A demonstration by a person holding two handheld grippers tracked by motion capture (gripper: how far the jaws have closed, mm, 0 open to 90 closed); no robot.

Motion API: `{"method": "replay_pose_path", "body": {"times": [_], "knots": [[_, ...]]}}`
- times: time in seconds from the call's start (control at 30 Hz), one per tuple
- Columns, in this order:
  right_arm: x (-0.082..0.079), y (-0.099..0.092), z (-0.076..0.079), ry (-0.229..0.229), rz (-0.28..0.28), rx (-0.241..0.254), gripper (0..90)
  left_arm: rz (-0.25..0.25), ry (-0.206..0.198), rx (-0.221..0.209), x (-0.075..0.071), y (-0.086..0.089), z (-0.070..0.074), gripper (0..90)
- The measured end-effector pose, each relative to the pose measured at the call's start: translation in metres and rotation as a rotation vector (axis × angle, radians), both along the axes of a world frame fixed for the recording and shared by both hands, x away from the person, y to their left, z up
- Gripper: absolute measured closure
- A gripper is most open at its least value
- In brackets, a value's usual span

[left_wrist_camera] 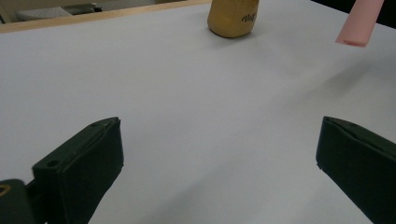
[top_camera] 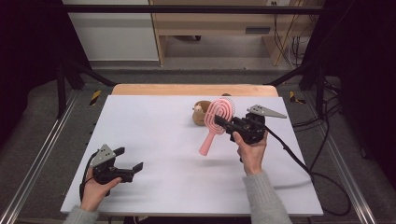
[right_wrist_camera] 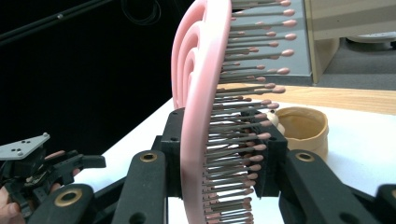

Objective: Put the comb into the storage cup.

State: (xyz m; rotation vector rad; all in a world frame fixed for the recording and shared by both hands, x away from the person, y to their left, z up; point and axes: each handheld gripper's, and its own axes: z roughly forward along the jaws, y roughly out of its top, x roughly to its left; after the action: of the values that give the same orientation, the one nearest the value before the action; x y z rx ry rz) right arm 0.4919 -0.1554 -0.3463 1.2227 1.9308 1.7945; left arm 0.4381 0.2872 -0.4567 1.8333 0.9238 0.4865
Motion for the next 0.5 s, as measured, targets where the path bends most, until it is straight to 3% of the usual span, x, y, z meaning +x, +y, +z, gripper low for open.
{"method": "replay_pose_path", "body": {"times": [0.5], "knots": [[0.013,0.003,0.012,-0.014,-0.042,-0.031,64.2,0.010,0.011,0.004,0.000,0.008,-0.005,0.7]]}}
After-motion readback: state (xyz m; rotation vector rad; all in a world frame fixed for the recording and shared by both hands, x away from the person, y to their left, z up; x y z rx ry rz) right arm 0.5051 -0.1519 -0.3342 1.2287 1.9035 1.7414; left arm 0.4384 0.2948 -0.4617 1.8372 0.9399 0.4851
